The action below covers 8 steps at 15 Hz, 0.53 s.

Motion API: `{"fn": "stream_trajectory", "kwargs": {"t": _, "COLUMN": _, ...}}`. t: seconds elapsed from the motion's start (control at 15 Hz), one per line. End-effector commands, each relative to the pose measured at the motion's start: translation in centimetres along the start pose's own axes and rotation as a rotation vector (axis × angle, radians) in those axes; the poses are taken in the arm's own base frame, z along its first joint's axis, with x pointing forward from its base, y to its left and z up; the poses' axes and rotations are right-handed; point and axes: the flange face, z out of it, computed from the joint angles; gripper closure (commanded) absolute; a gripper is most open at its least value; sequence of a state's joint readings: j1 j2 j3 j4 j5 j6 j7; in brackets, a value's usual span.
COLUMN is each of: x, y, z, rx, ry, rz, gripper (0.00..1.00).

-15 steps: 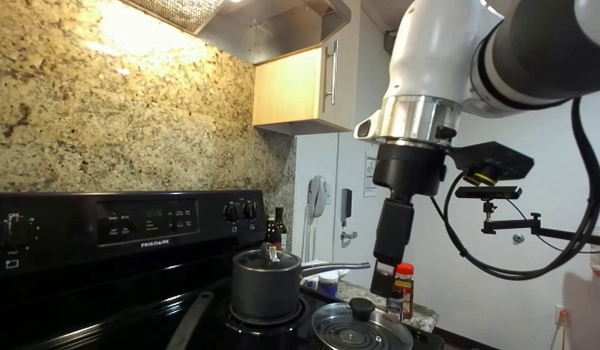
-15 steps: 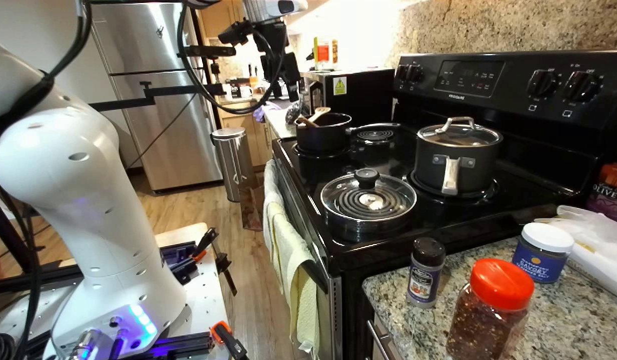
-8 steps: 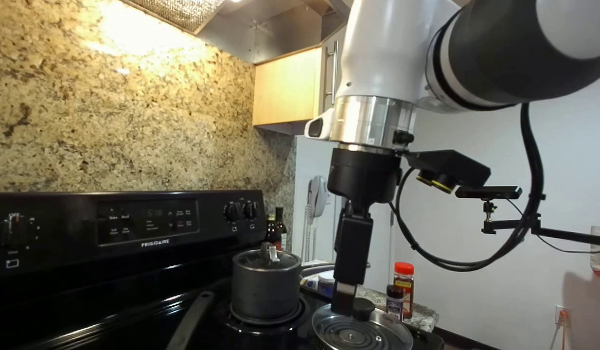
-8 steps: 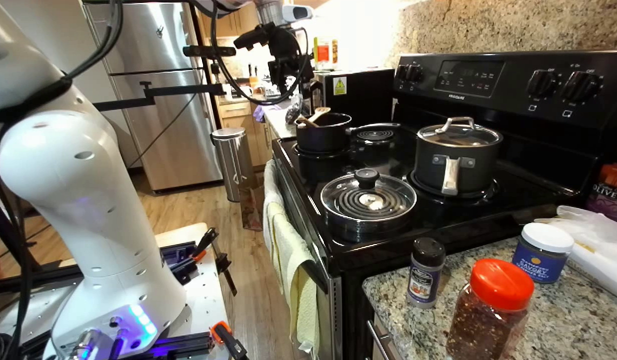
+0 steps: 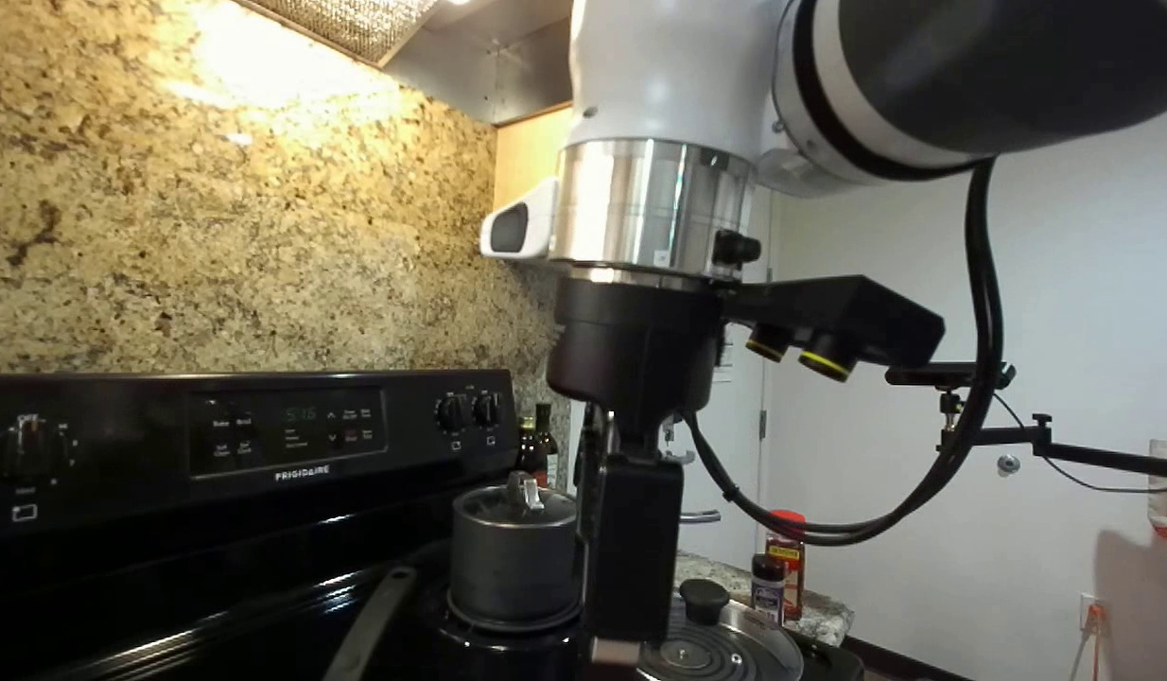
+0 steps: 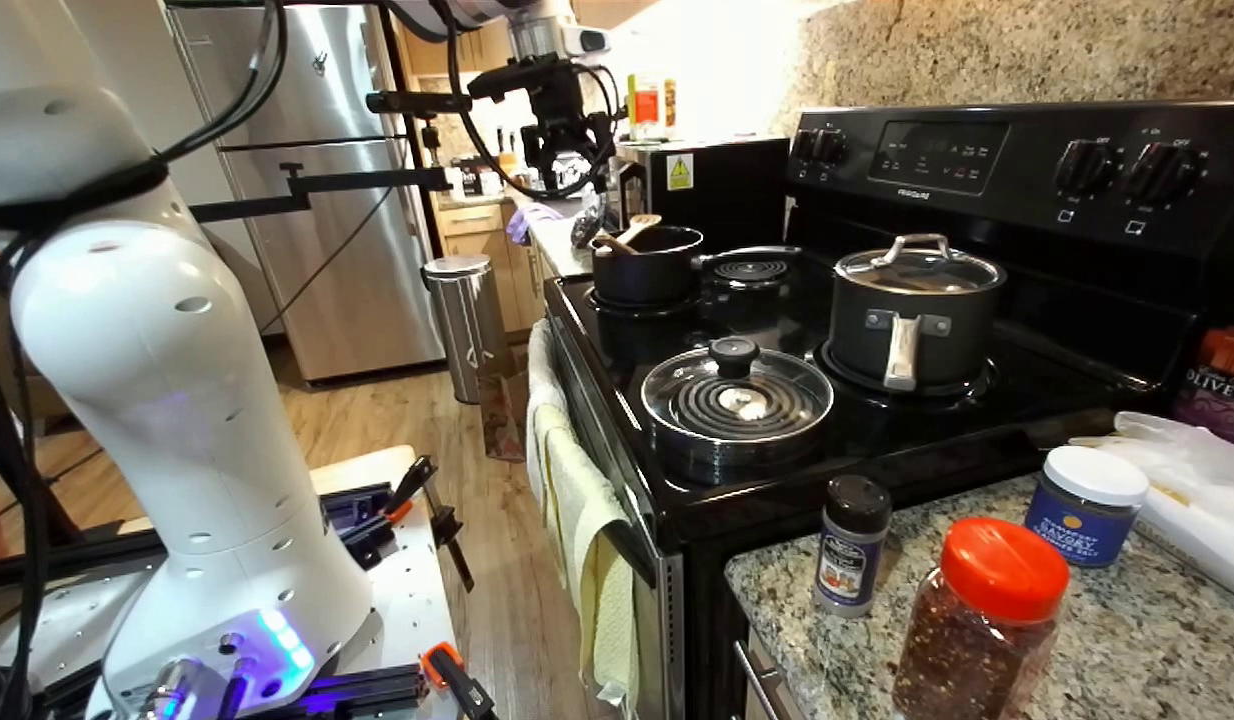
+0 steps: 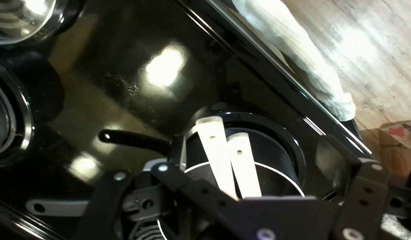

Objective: Pick up the cooking stick from the pot and put it on the stove

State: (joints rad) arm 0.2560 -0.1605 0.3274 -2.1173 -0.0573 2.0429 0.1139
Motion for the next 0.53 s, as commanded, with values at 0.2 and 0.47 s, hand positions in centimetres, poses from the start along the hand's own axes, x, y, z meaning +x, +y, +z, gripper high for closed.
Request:
{"fn": "stream_trajectory", "kwargs": {"t": 0.2, "x": 0.29, "y": -0.10, "z": 0.06, "rx": 0.004, "ry": -0.003, "rz": 0.000, "gripper": 0.00}}
{"fn": "stream_trajectory", "kwargs": {"t": 0.47, "x": 1.21, "y": -0.35, "z": 0.64, "rx": 0.041, "ry": 0.005, "rz": -0.049, "gripper": 0.00}}
